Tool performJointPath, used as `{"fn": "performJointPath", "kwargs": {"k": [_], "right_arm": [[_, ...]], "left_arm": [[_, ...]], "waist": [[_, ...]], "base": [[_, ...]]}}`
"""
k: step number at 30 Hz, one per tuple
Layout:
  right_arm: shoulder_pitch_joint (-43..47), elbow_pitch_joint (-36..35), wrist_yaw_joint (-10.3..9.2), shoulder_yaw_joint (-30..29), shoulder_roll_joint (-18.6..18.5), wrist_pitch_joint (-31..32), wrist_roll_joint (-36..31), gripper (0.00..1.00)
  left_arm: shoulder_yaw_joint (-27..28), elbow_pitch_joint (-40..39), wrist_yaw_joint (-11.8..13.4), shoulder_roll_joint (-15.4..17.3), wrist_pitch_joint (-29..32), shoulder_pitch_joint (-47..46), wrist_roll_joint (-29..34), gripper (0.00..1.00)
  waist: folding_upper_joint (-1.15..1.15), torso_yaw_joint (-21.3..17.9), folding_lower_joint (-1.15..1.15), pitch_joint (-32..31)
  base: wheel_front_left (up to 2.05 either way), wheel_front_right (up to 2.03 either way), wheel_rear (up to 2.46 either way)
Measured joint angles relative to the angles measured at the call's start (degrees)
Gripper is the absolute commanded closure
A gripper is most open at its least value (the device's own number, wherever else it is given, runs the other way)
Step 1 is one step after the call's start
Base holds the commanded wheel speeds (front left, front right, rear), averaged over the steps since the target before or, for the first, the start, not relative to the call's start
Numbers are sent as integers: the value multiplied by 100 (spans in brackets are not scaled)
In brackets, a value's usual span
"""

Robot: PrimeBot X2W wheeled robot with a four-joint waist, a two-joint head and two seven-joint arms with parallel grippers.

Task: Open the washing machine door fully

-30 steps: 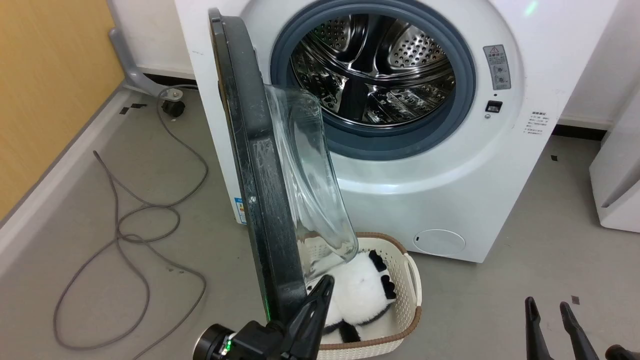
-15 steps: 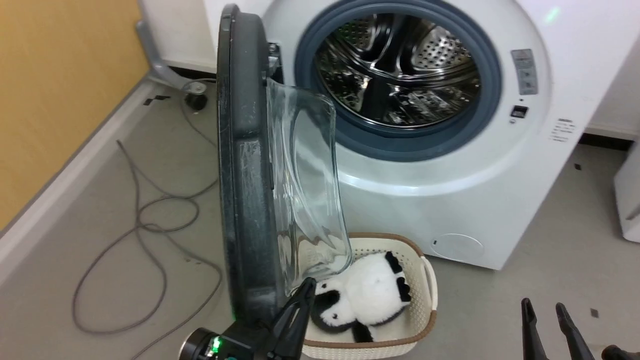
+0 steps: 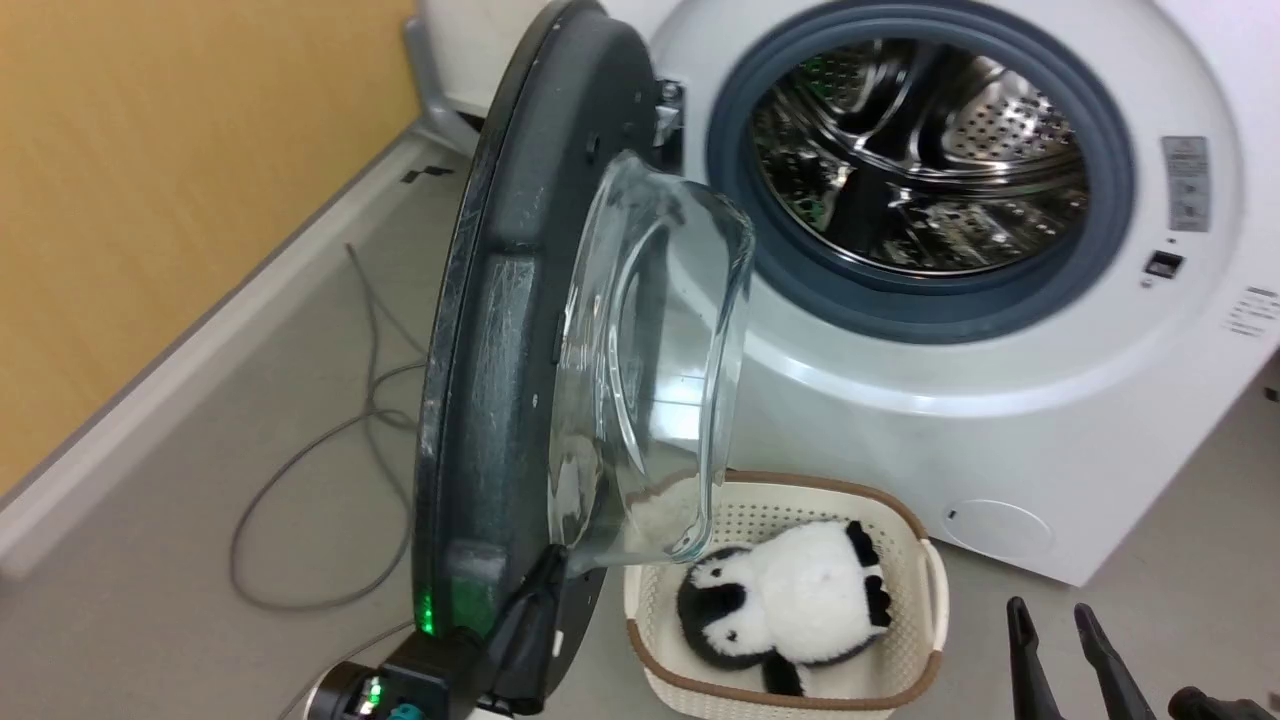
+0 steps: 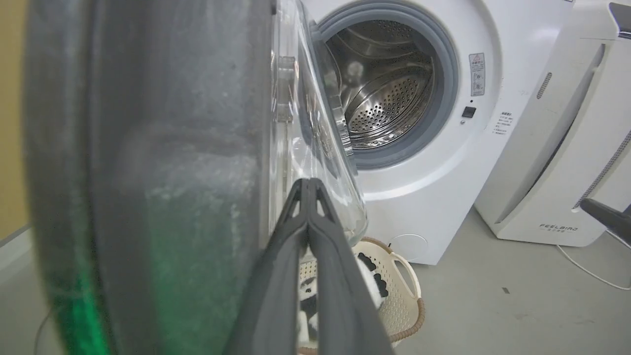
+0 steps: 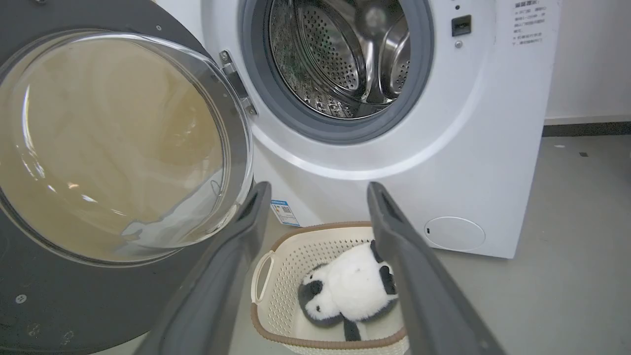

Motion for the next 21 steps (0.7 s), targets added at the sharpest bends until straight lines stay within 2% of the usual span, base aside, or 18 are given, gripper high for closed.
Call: {"fn": "performJointPath", "kwargs": {"k": [5, 11, 21], "right_arm": [[2, -24, 0, 201, 0, 0, -2, 0], [1, -48, 0, 321, -27, 0, -35, 0], [-100, -89, 0, 405, -457, 4, -90, 0]], "left_arm": [[200, 108, 26, 16, -91, -23, -212, 100], [617, 249, 118, 58, -378, -179, -457, 100], [1337, 826, 185, 214, -683, -866, -758, 100]], "waist": [[0, 210, 0, 39], [0, 285, 0, 287], [0, 317, 0, 939]], "base": [[0, 0, 0], [0, 0, 0], [0, 0, 0]]}}
